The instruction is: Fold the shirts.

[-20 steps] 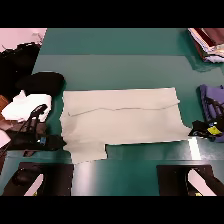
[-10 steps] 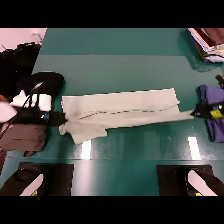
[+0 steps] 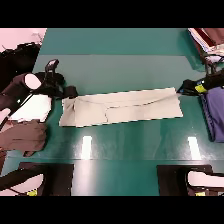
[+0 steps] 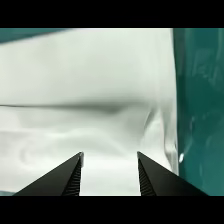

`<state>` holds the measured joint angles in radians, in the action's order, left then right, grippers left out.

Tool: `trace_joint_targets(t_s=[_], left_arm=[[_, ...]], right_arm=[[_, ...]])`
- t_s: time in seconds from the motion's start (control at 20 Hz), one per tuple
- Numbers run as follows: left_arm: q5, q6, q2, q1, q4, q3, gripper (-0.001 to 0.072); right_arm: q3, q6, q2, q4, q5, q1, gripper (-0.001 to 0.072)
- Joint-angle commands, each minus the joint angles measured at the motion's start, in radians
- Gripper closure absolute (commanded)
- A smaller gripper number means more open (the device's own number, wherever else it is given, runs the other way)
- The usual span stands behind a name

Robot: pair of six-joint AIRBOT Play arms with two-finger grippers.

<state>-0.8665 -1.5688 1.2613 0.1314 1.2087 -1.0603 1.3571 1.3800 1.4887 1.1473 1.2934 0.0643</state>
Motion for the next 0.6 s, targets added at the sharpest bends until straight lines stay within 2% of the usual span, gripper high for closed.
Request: trace_joint_targets(t_s=[0.0, 0.15, 0.2, 0.25, 0.3, 0.45, 0.55], left_arm=[[-0.031, 0.006, 0.042, 0.001, 0.003, -0.104, 0.0218], [-0.163, 0.006, 0.042, 0.001, -0.014, -0.158, 0.022], [-0.182, 0.006, 0.042, 0.001, -0.024, -0.157, 0.0312], [-0.195, 0.006, 0.042, 0.001, -0.034, -0.156, 0.0564], [-0.191, 0.006, 0.043, 0.001, -0.052, -0.156, 0.0673], [-0.152, 0.006, 0.043, 0.002, -0.123, -0.156, 0.0681], [-0.12, 0.006, 0.044, 0.029, -0.13, -0.156, 0.0682]], right_arm=[[0.102, -0.086, 0.109, -0.141, 0.048, 0.039, 0.0298], [0.09, -0.144, 0.112, -0.153, 0.124, 0.134, 0.0298], [0.071, -0.149, 0.112, -0.152, 0.136, 0.172, 0.0253], [0.042, -0.151, 0.113, -0.159, 0.138, 0.216, 0.0123], [0.009, -0.152, 0.115, -0.161, 0.133, 0.249, 0.008], [-0.066, -0.179, 0.163, -0.17, 0.13, 0.301, 0.0084], [-0.1, -0.222, 0.202, -0.251, 0.125, 0.292, 0.009]])
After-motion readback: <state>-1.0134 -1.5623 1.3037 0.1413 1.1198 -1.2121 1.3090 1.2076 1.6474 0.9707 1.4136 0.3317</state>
